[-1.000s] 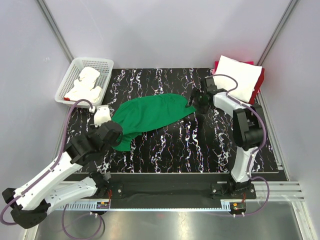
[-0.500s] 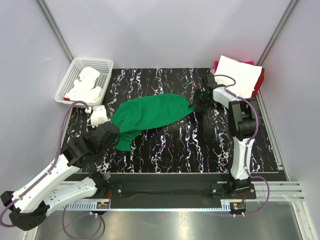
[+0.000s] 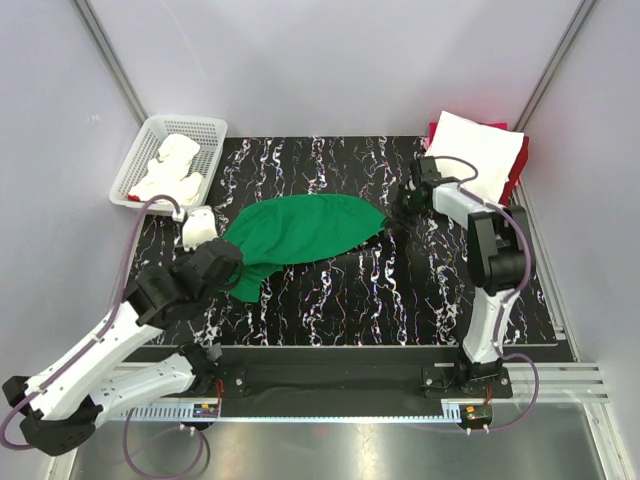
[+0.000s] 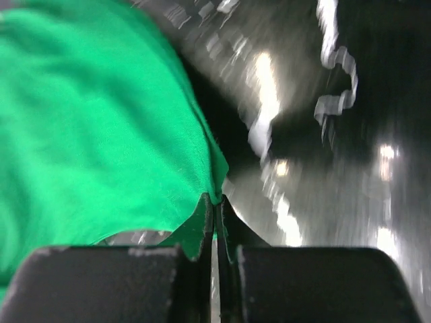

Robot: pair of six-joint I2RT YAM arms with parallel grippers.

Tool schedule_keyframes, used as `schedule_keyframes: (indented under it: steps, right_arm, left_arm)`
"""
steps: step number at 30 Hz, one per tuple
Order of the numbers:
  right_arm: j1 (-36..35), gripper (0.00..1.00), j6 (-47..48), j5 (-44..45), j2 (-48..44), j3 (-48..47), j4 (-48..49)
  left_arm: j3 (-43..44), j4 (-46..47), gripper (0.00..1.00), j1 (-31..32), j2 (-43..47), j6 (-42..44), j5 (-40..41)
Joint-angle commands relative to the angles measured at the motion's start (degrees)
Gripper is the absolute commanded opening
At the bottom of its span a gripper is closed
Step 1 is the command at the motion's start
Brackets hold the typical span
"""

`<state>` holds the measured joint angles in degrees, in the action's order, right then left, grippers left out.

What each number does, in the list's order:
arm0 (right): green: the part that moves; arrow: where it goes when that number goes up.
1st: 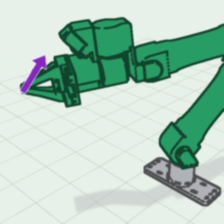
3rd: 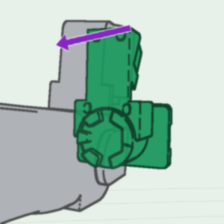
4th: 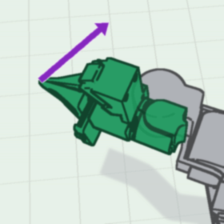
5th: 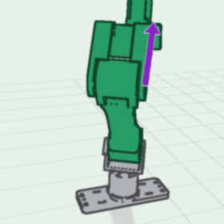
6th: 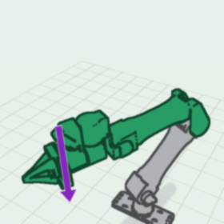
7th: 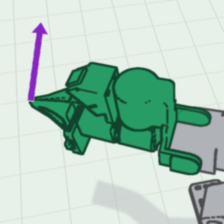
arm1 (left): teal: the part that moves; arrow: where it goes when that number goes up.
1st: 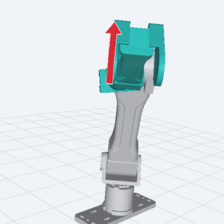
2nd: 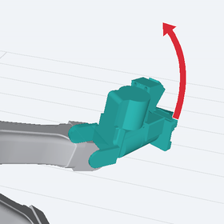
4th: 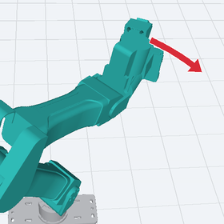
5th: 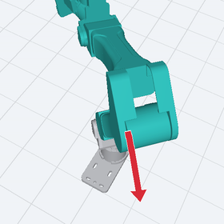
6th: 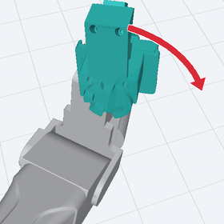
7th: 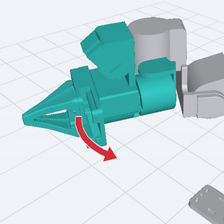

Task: Fold and stack the t-shirts
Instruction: Flatten the tshirt out

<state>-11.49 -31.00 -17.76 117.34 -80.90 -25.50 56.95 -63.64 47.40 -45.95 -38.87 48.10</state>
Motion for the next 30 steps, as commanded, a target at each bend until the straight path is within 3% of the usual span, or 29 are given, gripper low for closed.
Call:
schedule_keyframes:
  steps: [1, 5, 7, 11, 12, 16, 25, 30]
  right_arm:
    - [0.0, 0.00, 0.6, -2.3, -16.6, 0.9, -0.2]
    - [0.1, 0.00, 1.0, 0.6, -32.7, -3.3, -8.7]
    - [0.2, 0.00, 2.2, 3.4, -41.2, -6.5, -12.2]
    - [0.2, 0.00, 3.6, 8.3, -52.9, -17.2, -20.4]
    - [0.2, 0.00, 4.3, 10.3, -57.7, -18.4, -20.3]
    - [0.2, 0.00, 4.8, 15.5, -70.6, -16.0, -17.0]
    - [0.2, 0.00, 5.4, 14.5, -88.0, -13.6, -18.2]
    - [0.2, 0.00, 6.3, 14.9, -93.6, -15.3, -17.3]
  left_arm:
    - [10.5, -3.1, 0.00, -0.2, 0.0, 0.8, 3.2]
    - [25.2, -2.7, 0.00, -0.2, 0.2, 7.1, 1.7]
    - [30.3, -1.3, 0.00, -0.2, -1.0, 14.6, -1.7]
    - [51.2, -4.1, 0.00, -0.2, -6.9, 27.9, -4.1]
    - [57.6, -4.4, 0.00, -0.2, -7.8, 29.5, -4.8]
    - [68.1, -3.3, 0.00, -0.2, -8.1, 33.8, -6.8]
    - [63.5, 7.2, 0.00, -1.8, 2.8, 36.4, -32.8]
    - [67.0, 7.3, 0.00, -7.6, 2.9, 36.6, -44.4]
